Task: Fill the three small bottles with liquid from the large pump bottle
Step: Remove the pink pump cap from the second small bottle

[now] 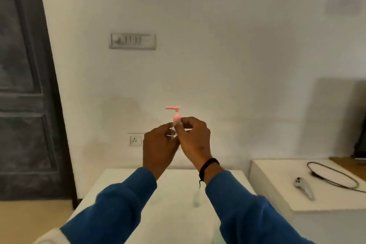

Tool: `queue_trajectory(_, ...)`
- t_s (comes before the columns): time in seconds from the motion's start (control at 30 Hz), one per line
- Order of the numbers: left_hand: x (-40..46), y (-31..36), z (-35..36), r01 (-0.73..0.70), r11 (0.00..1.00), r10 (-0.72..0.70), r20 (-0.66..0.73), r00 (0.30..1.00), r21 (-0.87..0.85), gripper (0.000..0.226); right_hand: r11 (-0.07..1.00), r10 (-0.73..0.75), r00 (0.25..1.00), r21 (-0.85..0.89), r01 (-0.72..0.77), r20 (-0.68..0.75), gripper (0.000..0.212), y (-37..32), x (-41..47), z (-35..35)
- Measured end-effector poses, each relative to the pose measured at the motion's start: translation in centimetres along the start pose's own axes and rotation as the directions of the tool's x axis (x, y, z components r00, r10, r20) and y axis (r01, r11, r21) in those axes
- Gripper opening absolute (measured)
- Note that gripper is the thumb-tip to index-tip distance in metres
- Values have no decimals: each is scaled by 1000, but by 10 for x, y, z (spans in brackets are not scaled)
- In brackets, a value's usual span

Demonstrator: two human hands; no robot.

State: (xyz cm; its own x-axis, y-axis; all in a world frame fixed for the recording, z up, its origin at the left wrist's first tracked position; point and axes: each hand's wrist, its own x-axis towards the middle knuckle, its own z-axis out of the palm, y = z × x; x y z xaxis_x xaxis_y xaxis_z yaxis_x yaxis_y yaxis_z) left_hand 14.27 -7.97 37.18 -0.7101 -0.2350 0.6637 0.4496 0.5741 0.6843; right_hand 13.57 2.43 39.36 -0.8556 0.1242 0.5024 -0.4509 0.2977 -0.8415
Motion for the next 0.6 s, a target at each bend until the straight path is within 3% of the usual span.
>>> queue_trajectory(0.13,19,64,-26,-75,997,75,-20,997,-2,43,996,-77,997,-44,76,-20,29,-71,14,-46)
queue_trajectory(0.27,32,120,-46,-145,989,147,-60,987,22,43,984,-162,986,-76,160,-32,32,-123,18,-80)
queue_trajectory(0.6,28,162,-51,-216,974,222,-83,972,73,58,960,-254,963,-141,240,-92,32,-157,15,-118)
